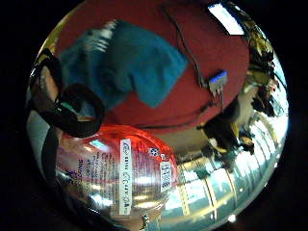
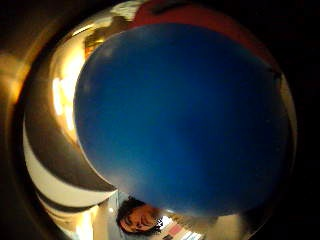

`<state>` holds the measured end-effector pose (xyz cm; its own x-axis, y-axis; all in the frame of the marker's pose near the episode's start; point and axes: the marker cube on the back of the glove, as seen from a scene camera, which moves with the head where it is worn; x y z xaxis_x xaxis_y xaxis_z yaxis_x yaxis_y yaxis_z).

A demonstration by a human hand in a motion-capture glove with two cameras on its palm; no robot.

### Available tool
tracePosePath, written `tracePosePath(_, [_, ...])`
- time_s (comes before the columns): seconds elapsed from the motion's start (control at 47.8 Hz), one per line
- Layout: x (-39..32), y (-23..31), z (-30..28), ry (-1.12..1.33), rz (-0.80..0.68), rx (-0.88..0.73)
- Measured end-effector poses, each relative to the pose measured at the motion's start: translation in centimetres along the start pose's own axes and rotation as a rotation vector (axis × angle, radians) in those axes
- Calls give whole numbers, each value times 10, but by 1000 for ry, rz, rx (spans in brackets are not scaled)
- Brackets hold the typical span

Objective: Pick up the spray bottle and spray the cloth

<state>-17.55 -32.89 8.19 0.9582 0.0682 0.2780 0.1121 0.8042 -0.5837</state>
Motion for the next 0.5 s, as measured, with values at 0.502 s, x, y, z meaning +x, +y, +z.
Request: tracePosePath(0.502, [-127, -135, -4, -722, -518, 419])
